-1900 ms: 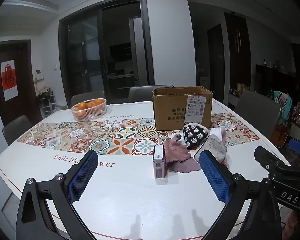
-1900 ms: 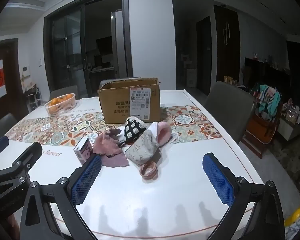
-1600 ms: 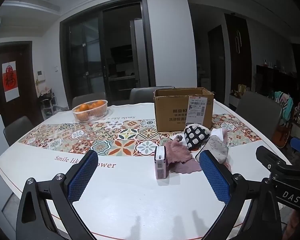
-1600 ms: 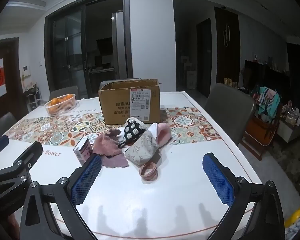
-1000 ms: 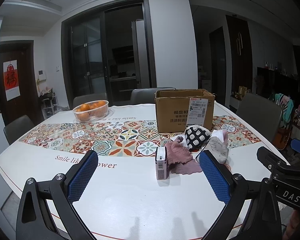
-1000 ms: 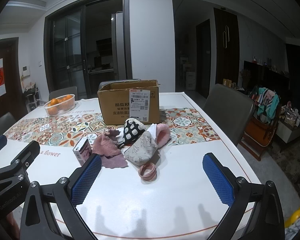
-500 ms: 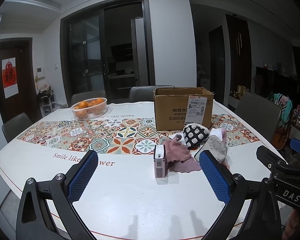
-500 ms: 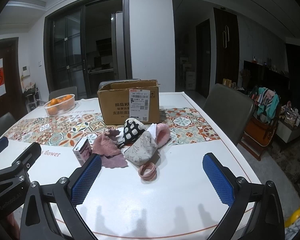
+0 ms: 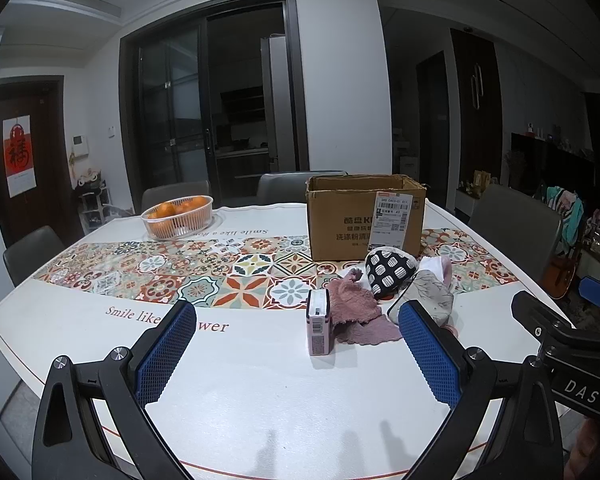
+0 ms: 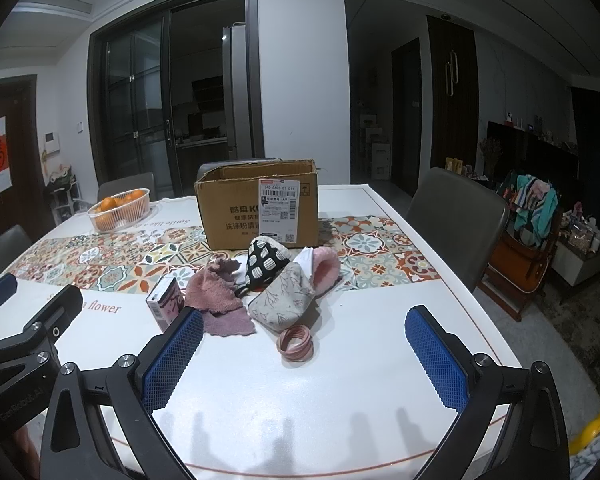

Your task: Organize soft objects

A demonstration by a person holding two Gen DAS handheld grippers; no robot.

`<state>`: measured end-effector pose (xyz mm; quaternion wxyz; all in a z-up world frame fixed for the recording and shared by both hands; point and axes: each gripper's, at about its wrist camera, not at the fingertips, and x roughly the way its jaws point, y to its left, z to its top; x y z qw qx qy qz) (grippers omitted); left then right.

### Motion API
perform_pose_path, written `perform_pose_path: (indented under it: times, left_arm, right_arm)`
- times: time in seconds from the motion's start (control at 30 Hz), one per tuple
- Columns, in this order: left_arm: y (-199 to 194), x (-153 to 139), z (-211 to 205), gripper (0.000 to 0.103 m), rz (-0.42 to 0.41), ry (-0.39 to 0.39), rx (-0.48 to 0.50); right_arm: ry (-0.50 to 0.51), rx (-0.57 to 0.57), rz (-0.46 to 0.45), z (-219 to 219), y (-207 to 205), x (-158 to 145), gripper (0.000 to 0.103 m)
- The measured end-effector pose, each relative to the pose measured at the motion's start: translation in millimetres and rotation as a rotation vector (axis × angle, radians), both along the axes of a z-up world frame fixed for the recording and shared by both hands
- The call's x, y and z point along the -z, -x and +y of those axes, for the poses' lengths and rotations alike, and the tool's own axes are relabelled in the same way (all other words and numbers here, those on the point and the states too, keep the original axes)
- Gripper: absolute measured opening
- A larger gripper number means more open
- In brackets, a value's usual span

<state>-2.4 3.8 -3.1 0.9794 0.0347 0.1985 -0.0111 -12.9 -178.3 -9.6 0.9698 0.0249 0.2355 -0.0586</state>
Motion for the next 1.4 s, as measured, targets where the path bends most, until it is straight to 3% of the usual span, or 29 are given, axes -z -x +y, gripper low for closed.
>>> perform_pose_path:
  times: [1.07,1.4]
  left_arm:
    - [-4.3,6.0,-0.9,0.103,0.016,0.012,0.006]
    - [-30.5,29.4,-0.8,0.1,0.059,0.018,0.014]
  right_arm:
    - [-0.003,-0.006,0.008,0.3,-3.5,1.6,0.103]
    - [-0.021,-0.002,0.05,1.1,-26.5,27.3,0.102]
